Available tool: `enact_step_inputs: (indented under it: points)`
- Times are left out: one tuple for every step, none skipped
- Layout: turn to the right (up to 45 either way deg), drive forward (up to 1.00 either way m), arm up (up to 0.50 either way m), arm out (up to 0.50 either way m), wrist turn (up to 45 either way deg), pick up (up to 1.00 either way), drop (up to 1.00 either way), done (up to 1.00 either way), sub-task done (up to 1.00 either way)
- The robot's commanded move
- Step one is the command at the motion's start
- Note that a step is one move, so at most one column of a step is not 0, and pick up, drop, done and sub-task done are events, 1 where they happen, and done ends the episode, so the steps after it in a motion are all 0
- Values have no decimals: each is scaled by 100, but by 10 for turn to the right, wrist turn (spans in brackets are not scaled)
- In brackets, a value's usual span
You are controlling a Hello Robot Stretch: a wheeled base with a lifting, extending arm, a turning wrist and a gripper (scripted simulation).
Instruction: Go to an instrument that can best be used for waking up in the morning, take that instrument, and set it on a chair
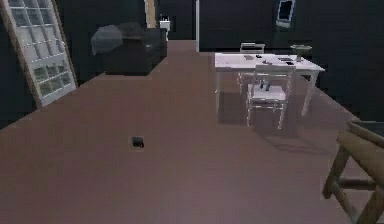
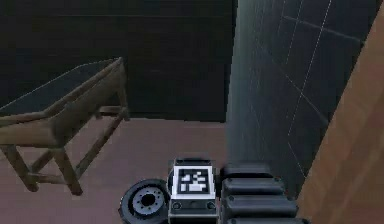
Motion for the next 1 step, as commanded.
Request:
enact_step_inputs:
  points:
    - [90, 0, 0, 0, 0, 0, 0, 0, 0]
